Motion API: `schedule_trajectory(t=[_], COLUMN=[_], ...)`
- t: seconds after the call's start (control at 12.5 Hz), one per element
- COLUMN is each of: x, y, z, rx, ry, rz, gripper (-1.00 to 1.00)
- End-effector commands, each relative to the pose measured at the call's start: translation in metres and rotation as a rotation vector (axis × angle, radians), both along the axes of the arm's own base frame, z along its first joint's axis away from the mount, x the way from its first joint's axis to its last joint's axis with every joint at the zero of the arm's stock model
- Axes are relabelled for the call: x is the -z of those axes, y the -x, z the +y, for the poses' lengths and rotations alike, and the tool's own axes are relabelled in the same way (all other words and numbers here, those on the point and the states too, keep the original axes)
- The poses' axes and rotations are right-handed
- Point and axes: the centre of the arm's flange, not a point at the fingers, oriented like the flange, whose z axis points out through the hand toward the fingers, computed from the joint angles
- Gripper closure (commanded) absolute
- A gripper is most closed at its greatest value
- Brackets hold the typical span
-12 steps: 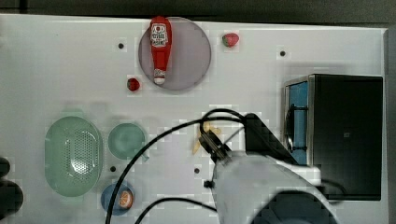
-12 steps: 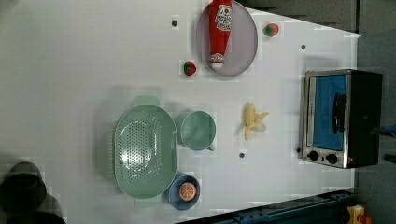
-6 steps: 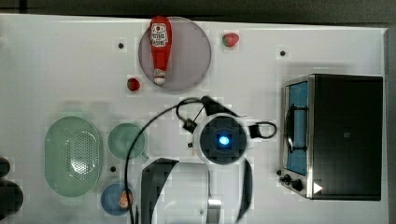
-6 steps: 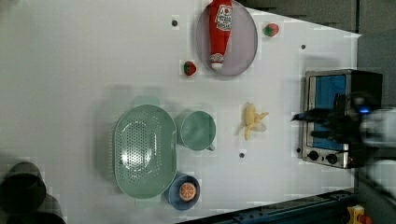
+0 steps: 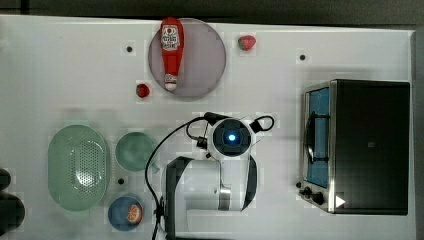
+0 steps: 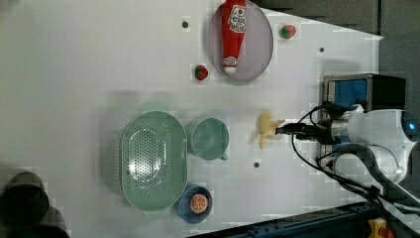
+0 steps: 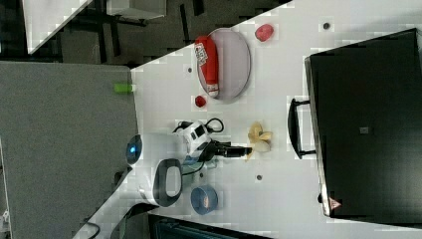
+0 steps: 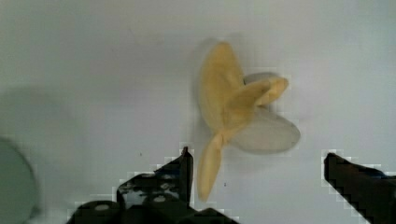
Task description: Pick Banana and place it in mug.
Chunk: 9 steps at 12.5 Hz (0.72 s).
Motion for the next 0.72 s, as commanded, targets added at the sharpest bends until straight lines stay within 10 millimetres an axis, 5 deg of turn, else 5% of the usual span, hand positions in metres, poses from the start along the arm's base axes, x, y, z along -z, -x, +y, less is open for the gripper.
schedule_trajectory(t=[0.08,0.48,0.72], x=[0.026,0.075,0.078], y=[-0.003,0.000,0.000], z=[0.000,0.003,0.003], rx=[-0.100,-0.107,-0.108], ry=[-0.011,-0.011,-0.011], rz=[-0.017,-0.032,-0.038], gripper=[-1.00,-0.91,-0.17])
